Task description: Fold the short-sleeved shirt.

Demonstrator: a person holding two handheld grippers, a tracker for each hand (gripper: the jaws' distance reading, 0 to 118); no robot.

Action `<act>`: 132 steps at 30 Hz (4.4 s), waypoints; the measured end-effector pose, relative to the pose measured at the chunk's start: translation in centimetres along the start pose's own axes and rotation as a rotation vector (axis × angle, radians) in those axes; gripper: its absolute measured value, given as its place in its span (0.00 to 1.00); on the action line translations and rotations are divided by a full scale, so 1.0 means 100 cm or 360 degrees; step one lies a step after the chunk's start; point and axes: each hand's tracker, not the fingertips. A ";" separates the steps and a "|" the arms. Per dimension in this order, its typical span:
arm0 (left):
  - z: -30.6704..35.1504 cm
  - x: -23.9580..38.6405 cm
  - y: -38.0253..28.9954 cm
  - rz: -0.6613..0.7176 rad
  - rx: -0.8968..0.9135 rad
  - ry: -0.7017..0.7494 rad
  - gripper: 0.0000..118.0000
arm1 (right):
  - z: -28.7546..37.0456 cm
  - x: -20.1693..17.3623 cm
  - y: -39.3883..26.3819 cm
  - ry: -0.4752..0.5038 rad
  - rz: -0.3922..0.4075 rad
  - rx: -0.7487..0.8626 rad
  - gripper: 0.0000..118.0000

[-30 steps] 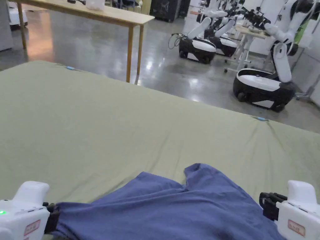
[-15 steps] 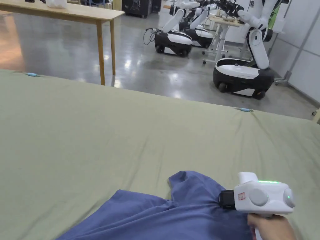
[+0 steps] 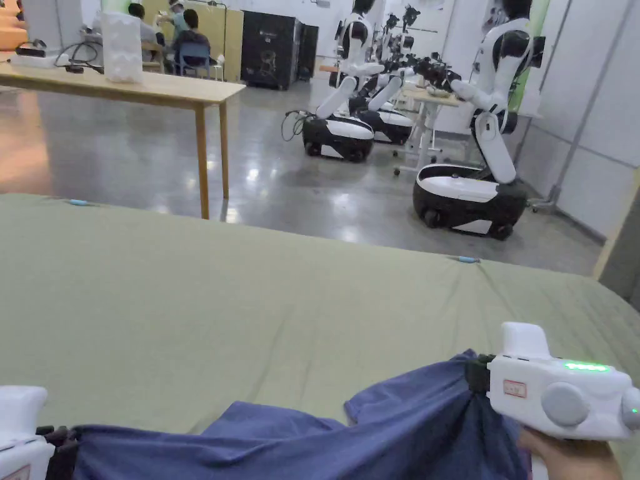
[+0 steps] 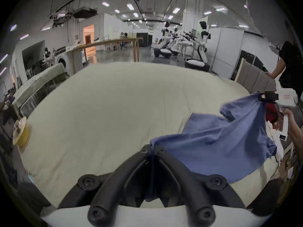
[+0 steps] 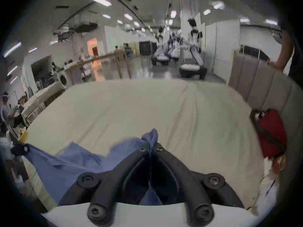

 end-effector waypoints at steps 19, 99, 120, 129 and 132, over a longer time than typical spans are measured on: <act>0.024 0.077 0.307 -0.0259 0.0605 0.0289 0.00 | 0.198 0.051 0.249 -0.0132 0.0068 0.0706 0.03; 0.036 -0.013 -0.185 -0.0150 -0.0026 0.0057 0.96 | 0.231 0.025 -0.250 -0.0095 -0.0028 -0.0056 0.01; 0.016 0.012 -0.120 -0.0194 -0.0145 -0.0097 0.04 | 0.178 0.053 -0.253 0.0028 -0.0145 -0.0209 0.05; 0.038 0.029 -0.025 -0.0317 0.0078 -0.0051 0.04 | 0.192 0.063 -0.155 0.0000 -0.0090 0.0106 0.05; -0.001 0.037 0.020 -0.0377 0.0073 0.0019 0.04 | 0.155 0.073 -0.107 -0.0051 -0.0130 0.0071 0.05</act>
